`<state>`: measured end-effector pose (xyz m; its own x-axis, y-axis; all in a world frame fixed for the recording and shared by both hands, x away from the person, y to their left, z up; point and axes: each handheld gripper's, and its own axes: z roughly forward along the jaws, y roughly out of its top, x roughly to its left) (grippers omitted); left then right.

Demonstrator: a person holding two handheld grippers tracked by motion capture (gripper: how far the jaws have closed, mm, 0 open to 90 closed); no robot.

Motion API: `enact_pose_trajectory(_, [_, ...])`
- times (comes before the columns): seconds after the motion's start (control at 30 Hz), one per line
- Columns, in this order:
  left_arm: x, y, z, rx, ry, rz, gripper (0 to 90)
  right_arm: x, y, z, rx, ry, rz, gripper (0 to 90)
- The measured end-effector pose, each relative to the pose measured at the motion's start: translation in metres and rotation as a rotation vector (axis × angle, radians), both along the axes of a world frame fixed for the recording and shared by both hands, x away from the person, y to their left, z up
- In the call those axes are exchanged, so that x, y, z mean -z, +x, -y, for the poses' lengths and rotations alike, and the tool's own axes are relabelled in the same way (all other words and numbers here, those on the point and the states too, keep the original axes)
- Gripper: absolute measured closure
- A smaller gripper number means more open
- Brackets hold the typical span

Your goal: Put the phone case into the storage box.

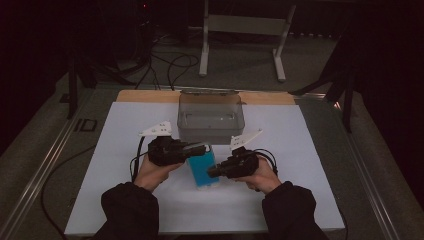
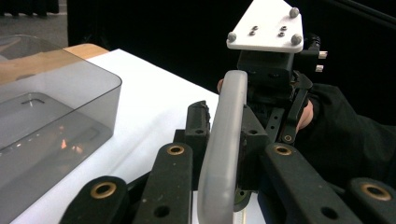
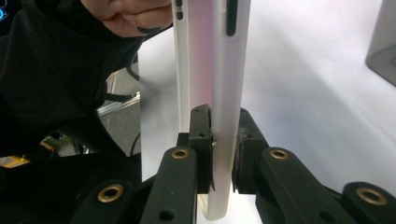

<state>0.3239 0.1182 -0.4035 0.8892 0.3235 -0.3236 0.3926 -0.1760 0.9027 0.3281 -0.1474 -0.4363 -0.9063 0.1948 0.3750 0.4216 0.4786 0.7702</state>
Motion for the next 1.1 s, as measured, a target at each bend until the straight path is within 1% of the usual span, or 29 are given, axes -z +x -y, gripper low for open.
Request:
enact_pose_trajectory(0.1, [0.001, 0.0, 0.0, -0.009, 0.013, 0.002, 75.6, 0.0, 0.0, 0.0, 0.008, 0.001, 0.009, 81.8])
enact_pose_trajectory(0.23, [0.001, -0.001, 0.002, -0.024, 0.031, 0.002, 60.9, -0.001, 0.001, 0.002, 0.024, -0.001, 0.013, 81.9])
enact_pose_trajectory(0.33, [0.0, -0.002, 0.002, -0.067, 0.054, 0.015, 49.5, -0.001, 0.001, 0.002, 0.031, -0.004, 0.021, 81.9])
enact_pose_trajectory(0.37, [0.0, -0.003, 0.002, -0.09, 0.068, 0.024, 43.6, -0.001, 0.001, 0.002, 0.036, -0.007, 0.023, 81.8])
enact_pose_trajectory(0.4, [-0.001, -0.004, 0.002, -0.102, 0.075, 0.025, 38.6, -0.001, 0.001, 0.003, 0.04, -0.01, 0.023, 81.9])
enact_pose_trajectory(0.43, [-0.001, -0.004, 0.001, -0.11, 0.079, 0.027, 36.2, -0.001, 0.001, 0.003, 0.043, -0.013, 0.026, 81.8])
enact_pose_trajectory(0.47, [-0.001, -0.005, 0.001, -0.125, 0.092, 0.037, 33.1, -0.001, 0.001, 0.004, 0.049, -0.012, 0.032, 81.8])
enact_pose_trajectory(0.5, [-0.001, -0.006, 0.001, -0.142, 0.106, 0.047, 27.9, -0.002, 0.002, 0.004, 0.056, -0.014, 0.035, 81.8])
enact_pose_trajectory(0.53, [-0.001, -0.006, 0.001, -0.15, 0.116, 0.055, 24.1, -0.002, 0.002, 0.005, 0.06, -0.015, 0.037, 81.8])
enact_pose_trajectory(0.63, [-0.001, -0.008, 0.001, -0.187, 0.142, 0.078, 14.8, -0.002, 0.002, 0.005, 0.076, -0.023, 0.041, 81.8])
enact_pose_trajectory(0.67, [-0.001, -0.009, 0.001, -0.199, 0.15, 0.085, 13.5, -0.002, 0.002, 0.005, 0.081, -0.026, 0.042, 81.8])
enact_pose_trajectory(0.73, [-0.001, -0.01, 0.001, -0.225, 0.172, 0.097, 8.1, -0.002, 0.003, 0.006, 0.091, -0.025, 0.045, 81.8])
enact_pose_trajectory(0.77, [-0.001, -0.01, 0.001, -0.239, 0.178, 0.104, 7.4, -0.002, 0.003, 0.006, 0.095, -0.028, 0.049, 81.8])
enact_pose_trajectory(0.8, [-0.001, -0.011, 0.0, -0.244, 0.189, 0.114, 6.6, -0.002, 0.003, 0.006, 0.099, -0.029, 0.053, 81.8])
enact_pose_trajectory(0.87, [0.0, -0.012, 0.0, -0.262, 0.205, 0.124, 1.5, -0.003, 0.003, 0.006, 0.106, -0.03, 0.053, 81.8])
enact_pose_trajectory(0.9, [0.0, -0.012, -0.001, -0.269, 0.215, 0.13, 1.2, -0.003, 0.003, 0.007, 0.113, -0.033, 0.058, 81.8])
enact_pose_trajectory(0.97, [0.0, -0.013, -0.003, -0.282, 0.21, 0.135, 0.6, -0.003, 0.003, 0.007, 0.123, -0.037, 0.065, 81.7])
enact_pose_trajectory(1.03, [0.0, -0.015, -0.005, -0.311, 0.22, 0.152, 0.5, -0.004, 0.003, 0.008, 0.135, -0.045, 0.074, 81.8])
enact_pose_trajectory(1.1, [0.001, -0.016, -0.007, -0.322, 0.219, 0.158, 0.5, -0.005, 0.002, 0.009, 0.145, -0.045, 0.079, 81.7])
